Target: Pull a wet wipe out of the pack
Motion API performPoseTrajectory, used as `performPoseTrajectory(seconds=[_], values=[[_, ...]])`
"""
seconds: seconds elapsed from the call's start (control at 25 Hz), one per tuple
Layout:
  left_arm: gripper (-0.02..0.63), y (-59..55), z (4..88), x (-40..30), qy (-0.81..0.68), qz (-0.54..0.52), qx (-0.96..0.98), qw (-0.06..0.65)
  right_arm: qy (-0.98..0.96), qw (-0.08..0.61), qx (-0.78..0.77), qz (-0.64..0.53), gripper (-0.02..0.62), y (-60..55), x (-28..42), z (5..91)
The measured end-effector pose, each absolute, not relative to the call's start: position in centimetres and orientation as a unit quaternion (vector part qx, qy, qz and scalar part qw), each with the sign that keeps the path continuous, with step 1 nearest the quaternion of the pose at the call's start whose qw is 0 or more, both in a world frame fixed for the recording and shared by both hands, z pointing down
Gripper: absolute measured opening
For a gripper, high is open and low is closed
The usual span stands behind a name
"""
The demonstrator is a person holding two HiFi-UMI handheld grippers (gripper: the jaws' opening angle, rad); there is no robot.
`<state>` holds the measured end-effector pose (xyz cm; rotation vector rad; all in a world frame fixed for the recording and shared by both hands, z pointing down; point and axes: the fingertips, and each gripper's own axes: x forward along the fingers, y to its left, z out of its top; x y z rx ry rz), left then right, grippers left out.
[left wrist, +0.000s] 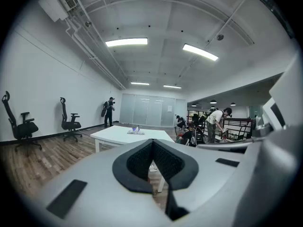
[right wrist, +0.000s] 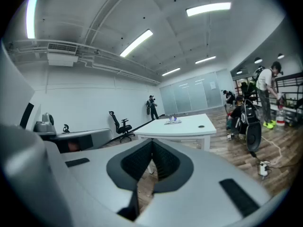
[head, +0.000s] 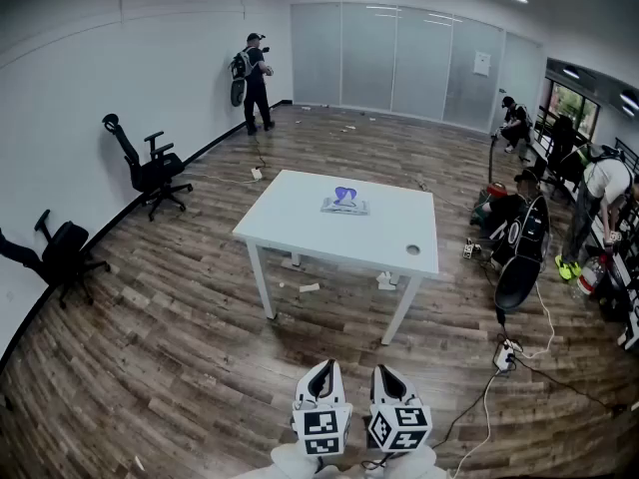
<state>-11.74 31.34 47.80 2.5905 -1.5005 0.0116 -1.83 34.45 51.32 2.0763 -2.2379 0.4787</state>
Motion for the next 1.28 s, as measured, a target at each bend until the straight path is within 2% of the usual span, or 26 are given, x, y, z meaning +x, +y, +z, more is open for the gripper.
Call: performPoseTrajectory(seconds=[0.52,1.28], values=[[-0.003,29.0,48.1,-12.4,-0.513,0.002,0.856,0.071,-0.726,0.026,0.668,0.161,0.009,32.2,-2.0,51.6],[-0.003,25.5,49.5,-9.8,-0.506,0.018,0.859,0.08,-0.72,0.025,0.672,0.174,0.009,28.6,0.5,53.0]])
